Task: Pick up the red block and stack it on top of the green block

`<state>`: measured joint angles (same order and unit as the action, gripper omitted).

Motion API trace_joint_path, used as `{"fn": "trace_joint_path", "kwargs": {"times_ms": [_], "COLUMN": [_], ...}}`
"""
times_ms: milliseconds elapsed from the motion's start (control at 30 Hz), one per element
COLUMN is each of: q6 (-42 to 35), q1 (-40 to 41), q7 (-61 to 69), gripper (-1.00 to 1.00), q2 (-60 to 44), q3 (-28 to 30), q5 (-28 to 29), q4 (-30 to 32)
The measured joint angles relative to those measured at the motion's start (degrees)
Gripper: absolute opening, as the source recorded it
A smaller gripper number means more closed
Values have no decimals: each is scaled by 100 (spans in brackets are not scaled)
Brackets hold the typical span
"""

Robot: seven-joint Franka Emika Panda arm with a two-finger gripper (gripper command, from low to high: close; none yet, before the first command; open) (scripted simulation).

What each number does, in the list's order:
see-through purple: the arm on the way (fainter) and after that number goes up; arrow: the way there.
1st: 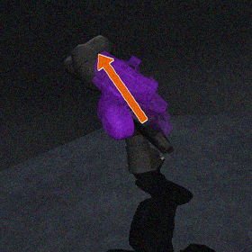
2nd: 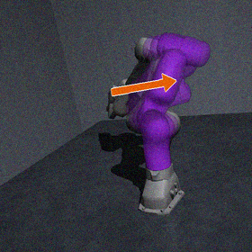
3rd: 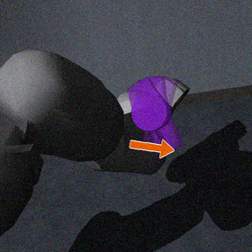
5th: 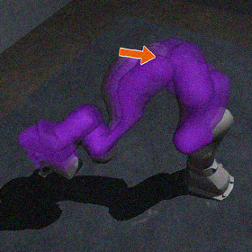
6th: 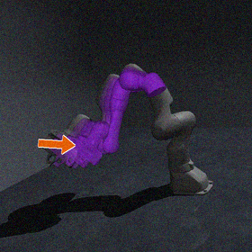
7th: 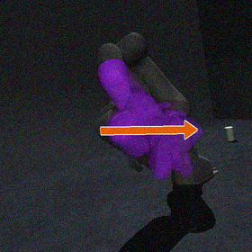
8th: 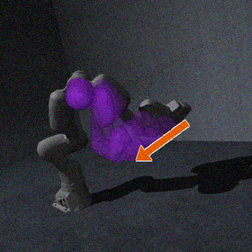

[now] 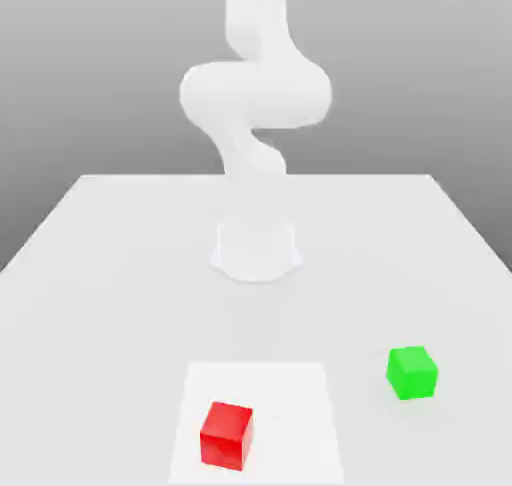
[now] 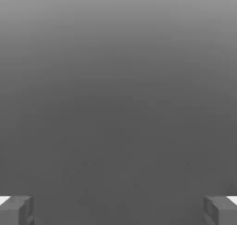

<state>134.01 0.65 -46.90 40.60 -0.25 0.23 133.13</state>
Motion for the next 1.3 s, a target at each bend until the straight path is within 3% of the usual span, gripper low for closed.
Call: {"fn": "trace_joint_path", "kwargs": {"times_ms": [767,933,967,1167,1300], "q6": [2056,2854,2995,3069,2596], "q1": [384,387,387,390,407], "q7": [-833,-860,-861,-871,-864], "gripper": [0,0,-100,-100,-100], "q2": [-4811,-5849,-6015,-6098,-5541], "q3": [-2,4,5,2,-16], "q5": [12,2,3,14,6], "q4": [1234,1151,1128,1116,1201]}}
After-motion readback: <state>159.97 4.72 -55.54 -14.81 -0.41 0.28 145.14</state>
